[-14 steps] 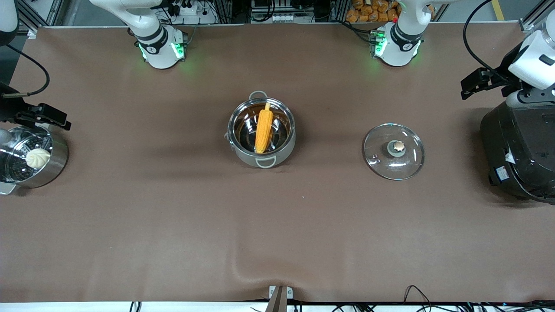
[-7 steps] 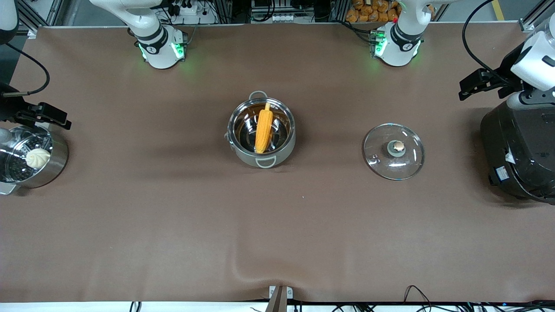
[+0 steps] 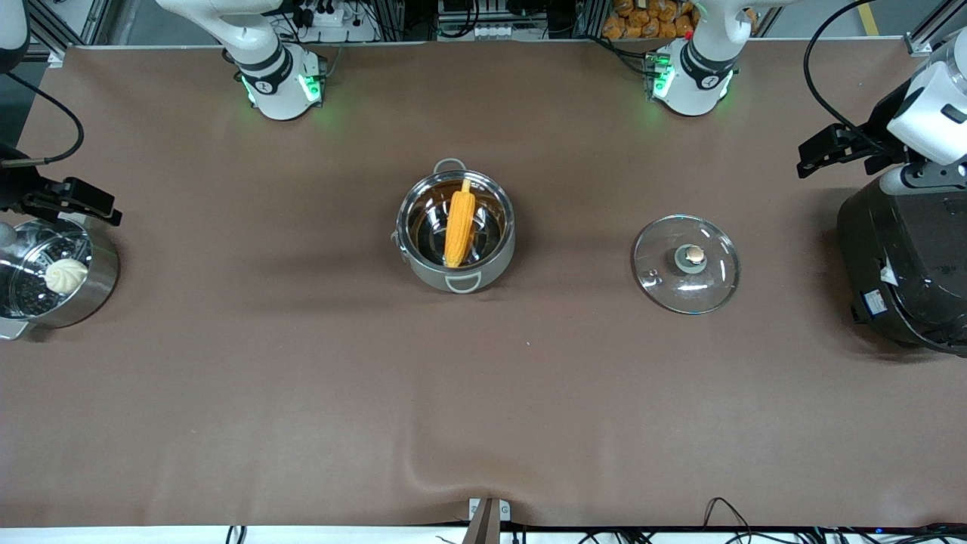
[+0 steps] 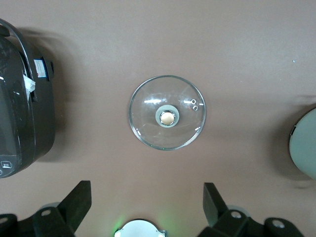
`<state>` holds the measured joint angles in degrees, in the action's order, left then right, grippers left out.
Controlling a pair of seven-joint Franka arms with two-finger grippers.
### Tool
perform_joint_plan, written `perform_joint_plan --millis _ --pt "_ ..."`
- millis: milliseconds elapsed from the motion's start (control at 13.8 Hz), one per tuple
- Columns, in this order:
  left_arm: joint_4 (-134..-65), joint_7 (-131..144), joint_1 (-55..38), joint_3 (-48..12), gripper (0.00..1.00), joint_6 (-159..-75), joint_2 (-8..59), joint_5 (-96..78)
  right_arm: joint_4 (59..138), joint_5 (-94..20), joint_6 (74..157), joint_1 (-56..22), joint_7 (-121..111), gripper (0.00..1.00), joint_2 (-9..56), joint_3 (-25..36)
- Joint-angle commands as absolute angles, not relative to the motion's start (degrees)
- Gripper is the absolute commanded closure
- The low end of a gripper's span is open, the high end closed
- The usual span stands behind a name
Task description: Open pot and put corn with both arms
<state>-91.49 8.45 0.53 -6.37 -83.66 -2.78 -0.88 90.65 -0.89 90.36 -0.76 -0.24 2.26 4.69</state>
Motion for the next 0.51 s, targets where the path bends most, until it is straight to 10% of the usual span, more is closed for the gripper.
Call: perform_joint_plan --millis 0,433 --pt "-90.35 7.12 0.79 -6.50 0.00 -83.41 -2.37 -0.97 90.44 -1.05 89.56 -0.70 -0.35 0.00 1.67 4.40" --pt "-90.26 7.21 0.44 -6.86 0.00 -83.41 -2.37 0.44 90.44 -1.41 89.65 -0.97 -0.44 0.00 1.67 4.31"
